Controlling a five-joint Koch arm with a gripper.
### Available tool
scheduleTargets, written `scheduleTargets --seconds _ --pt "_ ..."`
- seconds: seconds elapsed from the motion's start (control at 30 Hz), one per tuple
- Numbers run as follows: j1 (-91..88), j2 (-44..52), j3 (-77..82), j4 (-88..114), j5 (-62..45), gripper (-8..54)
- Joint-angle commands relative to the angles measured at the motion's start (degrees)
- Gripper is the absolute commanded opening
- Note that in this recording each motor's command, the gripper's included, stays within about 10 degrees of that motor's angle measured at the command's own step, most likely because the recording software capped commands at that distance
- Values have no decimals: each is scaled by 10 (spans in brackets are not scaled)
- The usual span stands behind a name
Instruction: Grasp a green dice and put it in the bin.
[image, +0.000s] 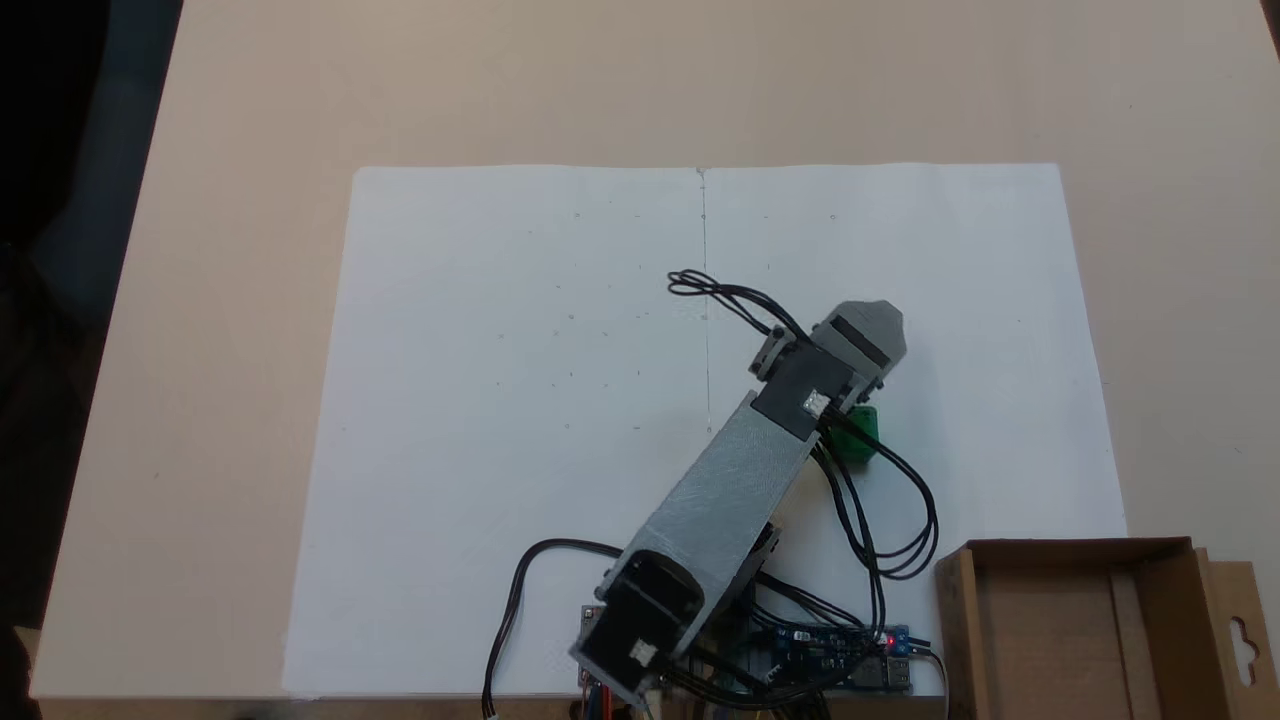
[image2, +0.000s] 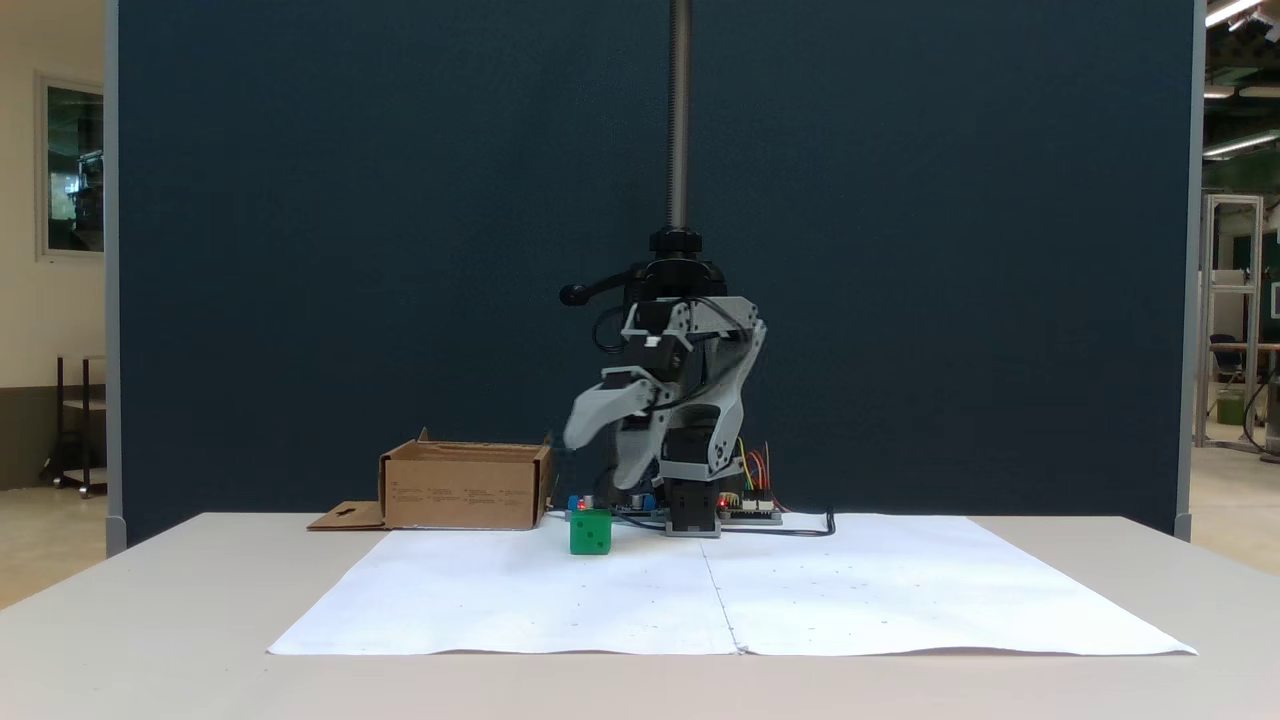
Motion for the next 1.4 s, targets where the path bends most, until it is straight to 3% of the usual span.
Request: scheduleTargets --seconds 0.0,0.2,0.37,1.37 --pt "63 11 -43 13 52 432" --pt "186 -26 -145 99 29 424" --pt "230 -35 -221 153 -111 404" --pt "229 -95 -213 291 -554 442"
